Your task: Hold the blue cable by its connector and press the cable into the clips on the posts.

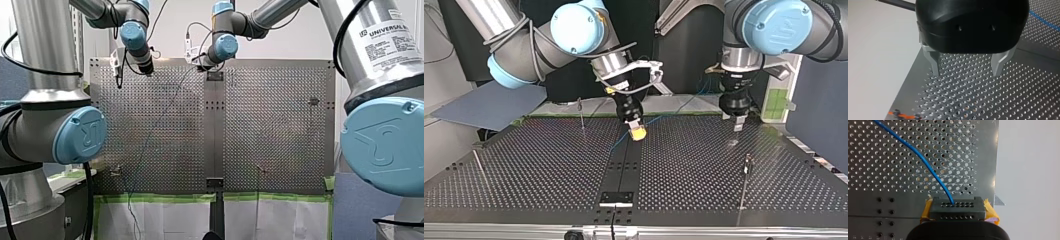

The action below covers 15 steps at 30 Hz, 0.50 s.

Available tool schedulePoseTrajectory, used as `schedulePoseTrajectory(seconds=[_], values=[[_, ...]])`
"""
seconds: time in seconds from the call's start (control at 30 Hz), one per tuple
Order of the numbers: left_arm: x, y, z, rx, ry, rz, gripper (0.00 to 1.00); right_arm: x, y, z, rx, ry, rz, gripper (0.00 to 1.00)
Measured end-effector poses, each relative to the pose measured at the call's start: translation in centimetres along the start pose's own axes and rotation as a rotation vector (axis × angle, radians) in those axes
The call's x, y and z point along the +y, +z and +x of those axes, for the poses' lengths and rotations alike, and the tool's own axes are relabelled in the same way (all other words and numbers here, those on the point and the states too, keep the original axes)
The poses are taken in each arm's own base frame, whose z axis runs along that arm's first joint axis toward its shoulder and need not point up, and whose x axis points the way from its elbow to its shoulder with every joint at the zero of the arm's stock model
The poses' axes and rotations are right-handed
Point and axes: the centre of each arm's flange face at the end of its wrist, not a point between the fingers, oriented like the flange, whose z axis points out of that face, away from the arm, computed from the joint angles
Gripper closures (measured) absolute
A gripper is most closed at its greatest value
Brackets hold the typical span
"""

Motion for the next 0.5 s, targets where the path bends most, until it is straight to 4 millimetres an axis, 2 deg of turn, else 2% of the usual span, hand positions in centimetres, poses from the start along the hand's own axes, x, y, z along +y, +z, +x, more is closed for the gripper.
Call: schedulePoseTrajectory(seconds=[0.27,0.5], values=[[-0.8,1.3,0.0,0.067,-0.056,0.041,0.02,0.5,0.1,0.0,0.001,0.001,-0.008,1.00],[-1.0,1.6,0.2,0.138,-0.111,0.070,0.02,0.9,0.3,0.0,0.002,0.001,-0.016,1.00]])
